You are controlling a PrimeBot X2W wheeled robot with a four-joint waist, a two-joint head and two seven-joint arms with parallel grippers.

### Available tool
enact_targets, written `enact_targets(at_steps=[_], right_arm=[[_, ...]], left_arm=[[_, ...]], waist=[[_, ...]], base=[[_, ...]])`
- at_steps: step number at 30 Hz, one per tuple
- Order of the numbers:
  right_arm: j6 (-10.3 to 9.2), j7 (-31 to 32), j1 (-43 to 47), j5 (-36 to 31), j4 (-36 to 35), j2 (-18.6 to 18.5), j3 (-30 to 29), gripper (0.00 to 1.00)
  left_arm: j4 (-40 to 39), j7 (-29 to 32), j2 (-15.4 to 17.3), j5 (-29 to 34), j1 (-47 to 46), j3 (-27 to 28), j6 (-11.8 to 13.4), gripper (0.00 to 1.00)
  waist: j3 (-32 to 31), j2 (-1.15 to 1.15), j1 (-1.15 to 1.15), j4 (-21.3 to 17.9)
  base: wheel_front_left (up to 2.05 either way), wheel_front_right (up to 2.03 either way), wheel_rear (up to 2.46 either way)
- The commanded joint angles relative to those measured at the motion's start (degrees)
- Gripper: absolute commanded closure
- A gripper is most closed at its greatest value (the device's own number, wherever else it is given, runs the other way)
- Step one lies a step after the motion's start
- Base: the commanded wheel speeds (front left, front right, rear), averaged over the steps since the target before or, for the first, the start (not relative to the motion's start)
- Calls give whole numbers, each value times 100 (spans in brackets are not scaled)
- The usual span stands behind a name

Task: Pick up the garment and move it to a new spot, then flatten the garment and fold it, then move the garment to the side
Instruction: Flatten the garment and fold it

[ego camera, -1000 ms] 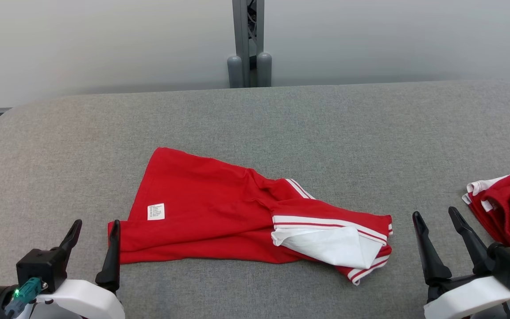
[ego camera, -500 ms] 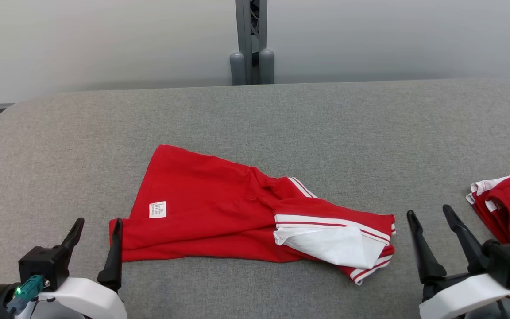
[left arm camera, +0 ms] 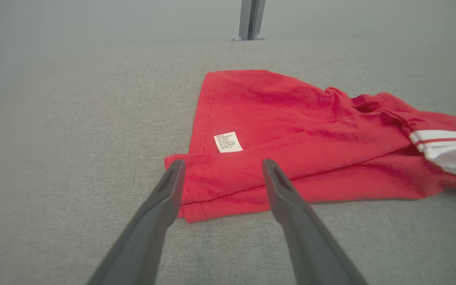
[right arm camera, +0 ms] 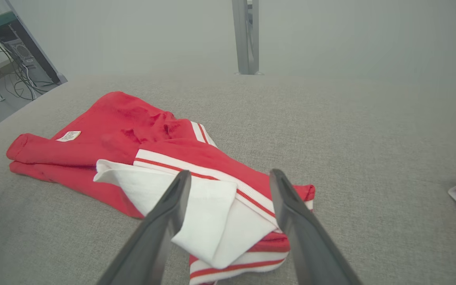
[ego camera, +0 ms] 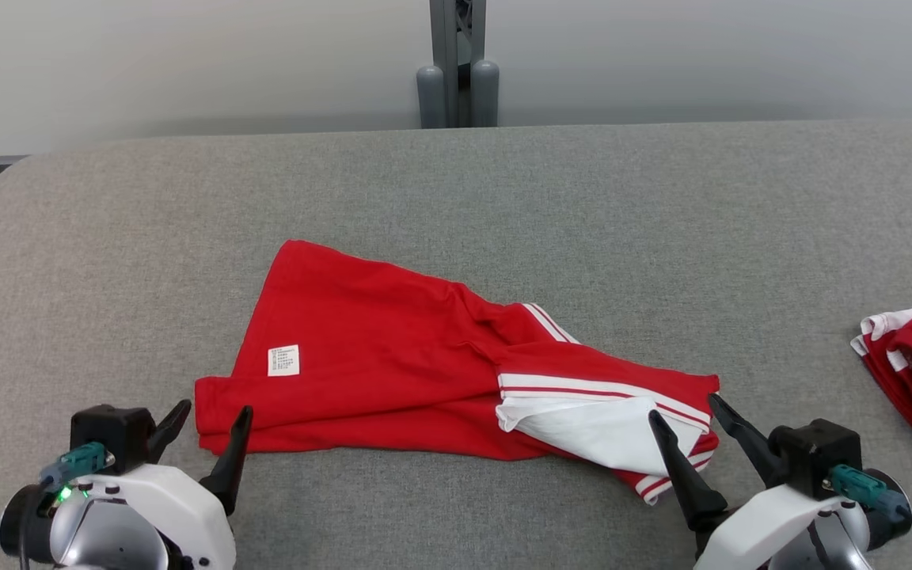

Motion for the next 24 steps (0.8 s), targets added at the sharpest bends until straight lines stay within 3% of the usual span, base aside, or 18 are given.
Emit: enact_targets(at_steps=[1,15,24], right_arm=[[-2,73,-102,41,35,-43,37,0],[-2,241,-506,81,292,-95,308,0],[-2,385,-626,142,334,-84,453,0]], left_arm=[[139,47,40,-92,-217,20,-95,0],[1565,185,89,-649,-1214,23,-829,0],[2261,147,93,-831,-1604,11,-1083,0]], waist=[[105,0,0,33],[596,0,0,20],[772,0,0,-61]], base=[[0,0,0],[0,0,0],[0,0,0]])
